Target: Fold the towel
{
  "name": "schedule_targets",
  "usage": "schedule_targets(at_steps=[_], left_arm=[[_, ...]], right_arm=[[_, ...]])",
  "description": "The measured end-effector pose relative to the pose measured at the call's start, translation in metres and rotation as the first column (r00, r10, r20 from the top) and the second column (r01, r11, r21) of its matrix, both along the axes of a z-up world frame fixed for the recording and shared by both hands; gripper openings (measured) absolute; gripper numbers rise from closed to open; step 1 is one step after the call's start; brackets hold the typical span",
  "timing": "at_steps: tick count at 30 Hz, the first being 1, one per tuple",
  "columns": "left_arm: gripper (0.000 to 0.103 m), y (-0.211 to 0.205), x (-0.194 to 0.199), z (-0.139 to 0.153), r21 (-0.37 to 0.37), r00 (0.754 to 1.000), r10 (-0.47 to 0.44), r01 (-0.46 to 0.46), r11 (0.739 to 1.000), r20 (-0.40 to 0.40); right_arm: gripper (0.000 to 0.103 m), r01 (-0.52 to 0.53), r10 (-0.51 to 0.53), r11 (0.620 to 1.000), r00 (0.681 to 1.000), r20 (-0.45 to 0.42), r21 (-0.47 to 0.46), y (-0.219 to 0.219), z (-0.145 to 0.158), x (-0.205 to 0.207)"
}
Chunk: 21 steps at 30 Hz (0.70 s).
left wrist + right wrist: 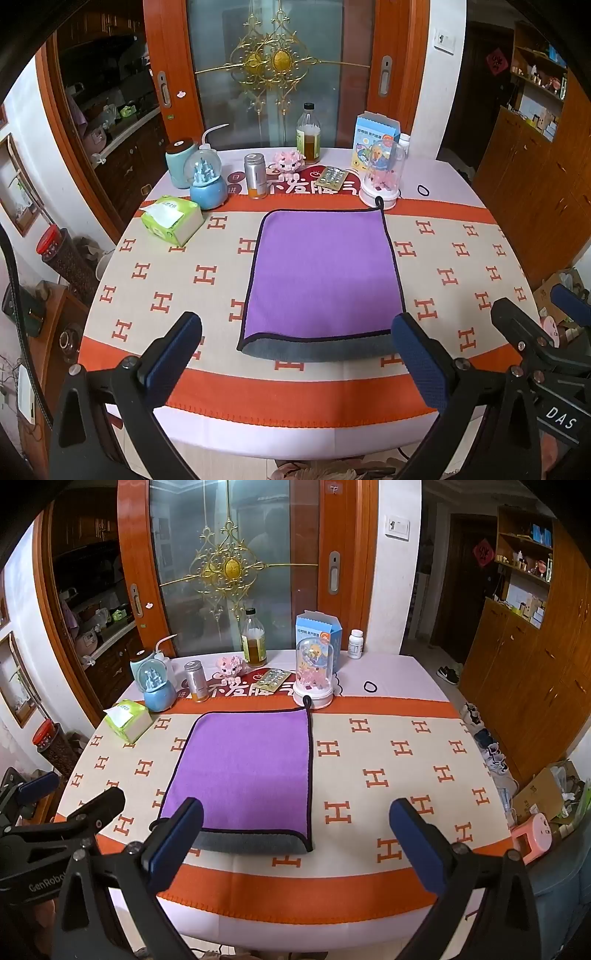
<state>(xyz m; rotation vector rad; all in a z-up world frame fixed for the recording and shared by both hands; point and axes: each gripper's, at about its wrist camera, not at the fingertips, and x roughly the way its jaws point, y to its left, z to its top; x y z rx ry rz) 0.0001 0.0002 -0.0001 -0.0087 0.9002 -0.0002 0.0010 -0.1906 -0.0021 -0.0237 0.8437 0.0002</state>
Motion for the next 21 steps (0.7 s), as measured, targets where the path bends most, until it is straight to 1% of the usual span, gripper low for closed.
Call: schedule_targets(at_steps=[8,10,21], left_arm=[[0.102,0.0002,-0.0001,0.0001,0.003,1.000,0.000,0.000,1.000,-0.001],[0.102,-0.0003,0.0000,0.0000,0.006,1.000,0.001,-0.001,1.000,0.000],[0.102,-0.0002,0.0001,0.0000,0.005,1.000,0.000,0.000,1.000,-0.003]], right_arm=[[0.101,0.001,-0.001,1.000,1.000,0.006,-0.007,0.0020,-0.0005,-0.0003],[0.101,0.000,0.000,1.000,1.000,0.004,0.008,-0.0018,-0.0009,-0.0010],[0.101,0.000,-0.001,1.000,1.000,0.005,0.007,-0.0007,-0.0016,0.0001]])
